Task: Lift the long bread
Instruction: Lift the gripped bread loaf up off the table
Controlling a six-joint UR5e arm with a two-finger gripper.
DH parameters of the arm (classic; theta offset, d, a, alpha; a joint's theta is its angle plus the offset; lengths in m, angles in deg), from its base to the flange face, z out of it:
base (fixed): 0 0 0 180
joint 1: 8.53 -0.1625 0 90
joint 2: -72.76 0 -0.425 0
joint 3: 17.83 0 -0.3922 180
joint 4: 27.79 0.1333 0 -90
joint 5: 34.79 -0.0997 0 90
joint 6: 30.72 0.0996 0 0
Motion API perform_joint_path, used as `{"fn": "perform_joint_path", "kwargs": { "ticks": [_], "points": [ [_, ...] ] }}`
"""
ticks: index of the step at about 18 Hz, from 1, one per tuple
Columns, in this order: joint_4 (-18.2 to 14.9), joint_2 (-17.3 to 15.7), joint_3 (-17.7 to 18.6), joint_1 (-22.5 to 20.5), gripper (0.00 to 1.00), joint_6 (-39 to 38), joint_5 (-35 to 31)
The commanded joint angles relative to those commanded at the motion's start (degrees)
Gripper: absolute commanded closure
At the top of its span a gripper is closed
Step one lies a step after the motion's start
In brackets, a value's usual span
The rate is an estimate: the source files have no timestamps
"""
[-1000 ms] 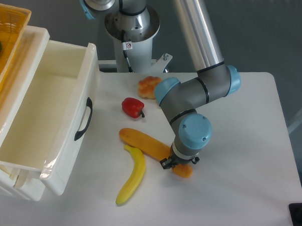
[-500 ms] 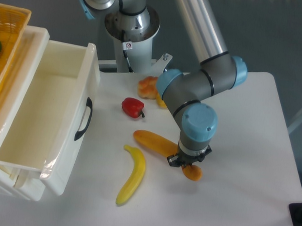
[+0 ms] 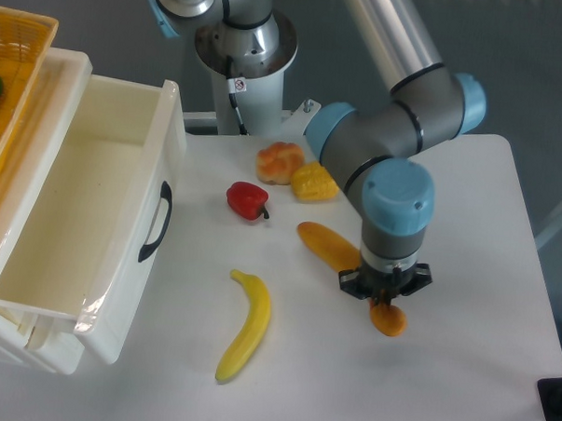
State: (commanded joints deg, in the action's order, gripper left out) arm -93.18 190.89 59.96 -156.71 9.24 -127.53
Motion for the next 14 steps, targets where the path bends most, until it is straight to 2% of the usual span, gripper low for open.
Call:
{"fn": "perform_joint_path", "kwargs": {
  "ticks": [4, 6, 11, 14],
  "points": [
    [-2.0, -1.4, -0.4, -1.4, 1.00, 13.0, 1.6],
    [-2.3, -2.0, -0.8, -1.8, 1.00, 15.4, 2.1],
    [-9.0, -3.0, -2.9, -3.5, 1.00, 24.7, 1.8],
    [-10.3, -3.6, -2.7, -3.4, 1.00, 26.8, 0.1]
  ]
}}
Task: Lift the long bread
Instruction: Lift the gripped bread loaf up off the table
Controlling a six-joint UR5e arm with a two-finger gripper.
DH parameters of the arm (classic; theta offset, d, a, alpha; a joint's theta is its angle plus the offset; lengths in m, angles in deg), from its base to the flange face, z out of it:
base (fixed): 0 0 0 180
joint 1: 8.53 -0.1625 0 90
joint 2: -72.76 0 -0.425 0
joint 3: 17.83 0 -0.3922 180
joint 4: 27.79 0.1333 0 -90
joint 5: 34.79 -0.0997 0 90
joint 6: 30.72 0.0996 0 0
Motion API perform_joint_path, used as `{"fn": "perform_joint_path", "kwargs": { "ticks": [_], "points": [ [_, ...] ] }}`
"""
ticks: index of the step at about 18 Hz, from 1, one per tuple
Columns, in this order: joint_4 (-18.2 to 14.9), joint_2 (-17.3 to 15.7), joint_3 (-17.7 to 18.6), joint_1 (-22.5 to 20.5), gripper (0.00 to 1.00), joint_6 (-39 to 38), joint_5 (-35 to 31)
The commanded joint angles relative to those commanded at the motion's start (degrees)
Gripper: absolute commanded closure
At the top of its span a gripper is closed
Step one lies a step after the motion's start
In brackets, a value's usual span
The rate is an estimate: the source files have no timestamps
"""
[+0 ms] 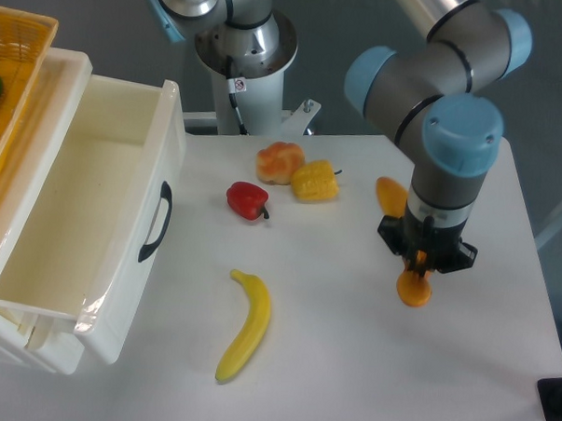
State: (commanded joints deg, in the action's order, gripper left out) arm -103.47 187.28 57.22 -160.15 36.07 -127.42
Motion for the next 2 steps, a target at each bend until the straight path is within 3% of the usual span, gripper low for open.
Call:
{"fn": "perform_joint_path", "kwargs": {
  "ticks": [2],
  "points": [
    [-0.3, -0.1, 0.5, 0.4, 1.00, 0.7, -1.7]
  ]
}}
